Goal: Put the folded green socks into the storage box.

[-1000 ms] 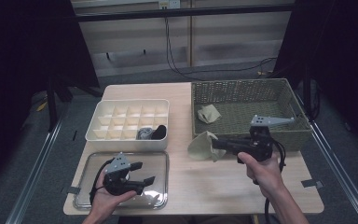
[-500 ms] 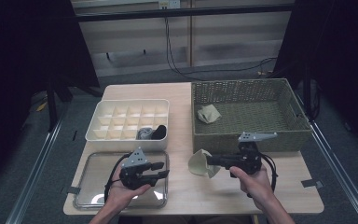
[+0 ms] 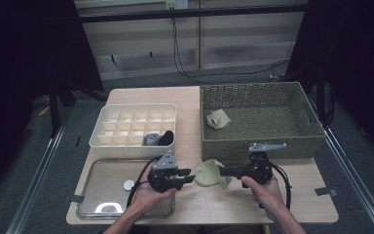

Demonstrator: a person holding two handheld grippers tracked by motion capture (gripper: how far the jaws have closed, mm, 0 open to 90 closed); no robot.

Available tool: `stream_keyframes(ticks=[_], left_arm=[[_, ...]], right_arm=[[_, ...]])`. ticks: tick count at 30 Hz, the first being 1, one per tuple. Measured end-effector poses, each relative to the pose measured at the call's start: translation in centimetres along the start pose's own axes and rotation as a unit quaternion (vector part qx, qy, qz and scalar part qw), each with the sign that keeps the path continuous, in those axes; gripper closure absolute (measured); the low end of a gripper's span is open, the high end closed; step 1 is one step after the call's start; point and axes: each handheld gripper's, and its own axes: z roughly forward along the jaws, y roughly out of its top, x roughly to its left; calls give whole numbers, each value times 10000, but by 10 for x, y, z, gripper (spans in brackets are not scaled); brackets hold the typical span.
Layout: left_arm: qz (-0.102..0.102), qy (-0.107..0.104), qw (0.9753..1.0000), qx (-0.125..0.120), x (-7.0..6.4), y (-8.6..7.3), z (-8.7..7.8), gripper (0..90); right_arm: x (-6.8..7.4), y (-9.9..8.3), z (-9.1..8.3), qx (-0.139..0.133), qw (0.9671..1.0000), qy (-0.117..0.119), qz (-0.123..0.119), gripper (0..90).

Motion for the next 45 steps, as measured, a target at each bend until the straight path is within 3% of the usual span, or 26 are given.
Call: stream_keyframes(ticks=[8,11,14,15,16,20,26,27,30,32,33,39,45], left_arm=[[-111,-7,9994,313,8,-1,34,683],[-110,116,9988,455,11,-6,40,593],[-52,111,9978,650,9,-8,41,567],[-48,104,9983,573,8,-10,42,579],[29,119,9976,684,8,-9,40,590],[154,-12,9971,747,3,-13,35,677],[515,-200,9928,1060,-8,-19,20,714],[434,-237,9930,1070,-9,-21,18,714],[494,-317,9920,1121,-7,-25,10,713],[424,-237,9933,1047,-5,-27,8,709],[326,-244,9954,872,-3,-29,10,707],[297,-216,9952,908,0,-28,9,643],[268,-165,9966,760,-1,-28,8,626]], right_arm=[[-8,-6,1,66,9999,-26,71,857],[-11,-7,2,113,9999,-55,101,855],[-14,-9,0,108,9998,-59,142,852],[-14,-9,0,111,9998,-61,150,852],[-14,-10,-1,106,9998,-77,165,851],[-14,-13,-7,80,9996,-144,216,850],[-19,-20,-17,110,9992,-286,259,843],[-21,-21,-18,114,9991,-317,276,843],[-26,-23,-18,156,9986,-420,285,835],[-29,-23,-17,193,9983,-484,260,831],[-30,-24,-16,205,9981,-510,260,826],[-36,-24,-17,165,9966,-769,228,722],[-33,-25,-22,113,9968,-783,89,721]])
